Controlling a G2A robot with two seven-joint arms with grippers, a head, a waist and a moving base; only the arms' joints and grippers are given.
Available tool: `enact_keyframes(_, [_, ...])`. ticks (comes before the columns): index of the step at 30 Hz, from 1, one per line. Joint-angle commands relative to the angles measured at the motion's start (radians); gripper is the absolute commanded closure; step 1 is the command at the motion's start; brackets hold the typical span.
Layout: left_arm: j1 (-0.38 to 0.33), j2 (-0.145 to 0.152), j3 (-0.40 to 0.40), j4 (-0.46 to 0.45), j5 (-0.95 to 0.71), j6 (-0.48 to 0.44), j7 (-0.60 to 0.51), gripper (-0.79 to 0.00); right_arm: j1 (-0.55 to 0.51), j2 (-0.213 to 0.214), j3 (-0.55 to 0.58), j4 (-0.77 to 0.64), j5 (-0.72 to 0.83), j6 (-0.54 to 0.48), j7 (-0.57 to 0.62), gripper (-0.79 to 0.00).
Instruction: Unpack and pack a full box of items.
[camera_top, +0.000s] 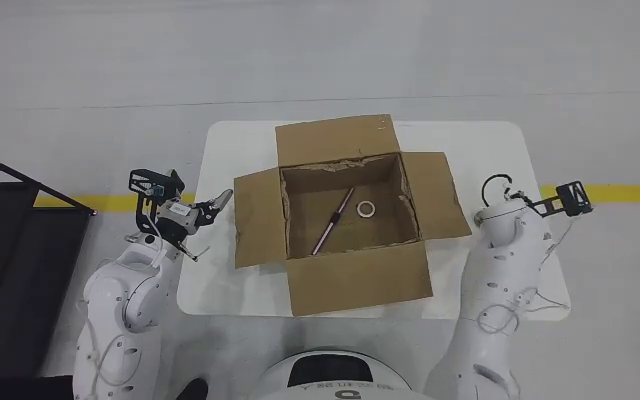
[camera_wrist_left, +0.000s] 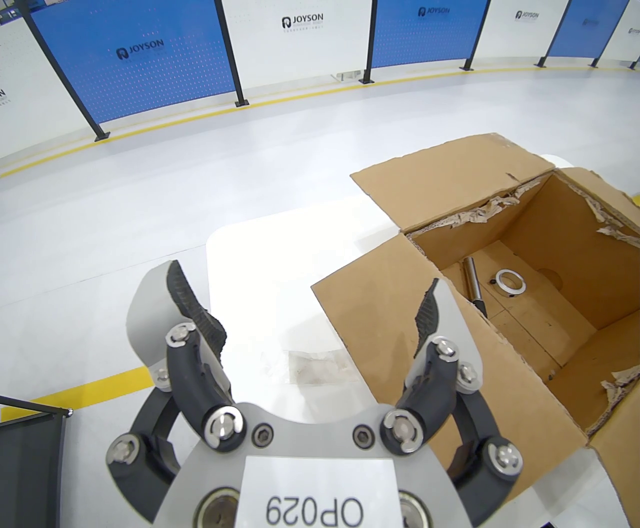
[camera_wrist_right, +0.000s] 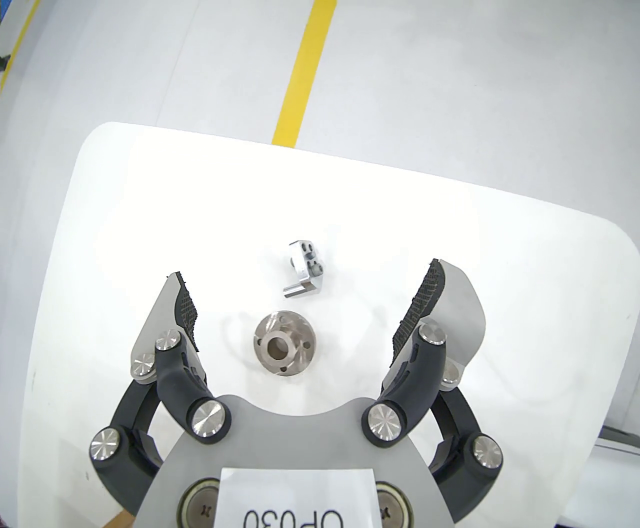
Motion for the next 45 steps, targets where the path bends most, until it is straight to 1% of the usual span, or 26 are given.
enact_keyframes(1, [0.0,0.0,0.0,0.0,0.0,0.0,0.0,-0.785,-0.006,0.01,0.019,-0.005,-0.012,-0.07,0.087,-0.785])
enact_keyframes(4, [0.0,0.0,0.0,0.0,0.0,0.0,0.0,-0.785,0.006,0.026,0.051,-0.007,-0.023,-0.167,0.247,-0.785])
enact_keyframes(6, [0.0,0.0,0.0,0.0,0.0,0.0,0.0,-0.785,0.018,0.037,0.073,-0.012,-0.04,-0.2,0.334,-0.785])
enact_keyframes(8, [0.0,0.0,0.0,0.0,0.0,0.0,0.0,-0.785,0.03,0.045,0.088,-0.017,-0.054,-0.209,0.37,-0.785])
enact_keyframes(13, [0.0,0.0,0.0,0.0,0.0,0.0,0.0,-0.785,0.061,0.051,0.074,0.038,-0.119,-0.14,0.328,-0.785])
enact_keyframes(15, [0.0,0.0,0.0,0.0,0.0,0.0,0.0,-0.785,0.082,0.055,0.071,0.069,-0.124,-0.137,0.325,-0.717])
enact_keyframes(16, [0.0,0.0,0.0,0.0,0.0,0.0,0.0,-0.785,0.093,0.057,0.073,0.086,-0.131,-0.137,0.322,-0.665])
enact_keyframes(20, [0.0,0.0,0.0,0.0,0.0,0.0,0.0,-0.785,0.145,0.068,0.071,0.176,-0.167,-0.126,0.32,-0.57])
enact_keyframes(23, [0.0,0.0,0.0,0.0,0.0,0.0,0.0,-0.785,0.182,0.077,0.079,0.243,-0.185,-0.123,0.315,-0.517])
enact_keyframes(24, [0.0,0.0,0.0,0.0,0.0,0.0,0.0,-0.785,0.194,0.08,0.083,0.264,-0.189,-0.119,0.312,-0.477])
enact_keyframes(27, [0.0,0.0,0.0,0.0,0.0,0.0,0.0,-0.785,0.227,0.091,0.1,0.322,-0.202,-0.109,0.304,-0.425])
enact_keyframes(28, [0.0,0.0,0.0,0.0,0.0,0.0,0.0,-0.785,0.239,0.095,0.104,0.344,-0.21,-0.099,0.297,-0.428])
enact_keyframes(30, [0.0,0.0,0.0,0.0,0.0,0.0,0.0,-0.785,0.261,0.101,0.111,0.385,-0.216,-0.09,0.286,-0.391])
enact_keyframes(33, [0.0,0.0,0.0,0.0,0.0,0.0,0.0,-0.785,0.288,0.11,0.125,0.438,-0.224,-0.064,0.265,-0.382])
enact_keyframes(38, [0.0,0.0,0.0,0.0,0.0,0.0,0.0,-0.785,0.321,0.122,0.132,0.501,-0.222,-0.053,0.233,-0.348])
enact_keyframes(39, [0.0,0.0,0.0,0.0,0.0,0.0,0.0,-0.785,0.325,0.123,0.132,0.51,-0.222,-0.049,0.228,-0.314])
enact_keyframes(40, [0.0,0.0,0.0,0.0,0.0,0.0,0.0,-0.785,0.329,0.125,0.131,0.519,-0.223,-0.043,0.222,-0.234])
enact_keyframes(42, [0.0,0.0,0.0,0.0,0.0,0.0,0.0,-0.785,0.335,0.127,0.132,0.53,-0.221,-0.027,0.209,-0.102])
enact_keyframes(43, [0.0,0.0,0.0,0.0,0.0,0.0,0.0,-0.785,0.336,0.128,0.133,0.531,-0.217,-0.015,0.203,0.0])
enact_keyframes(45, [0.0,0.0,0.0,0.0,0.0,0.0,0.0,-0.785,0.333,0.128,0.134,0.518,-0.213,0.02,0.192,0.0])
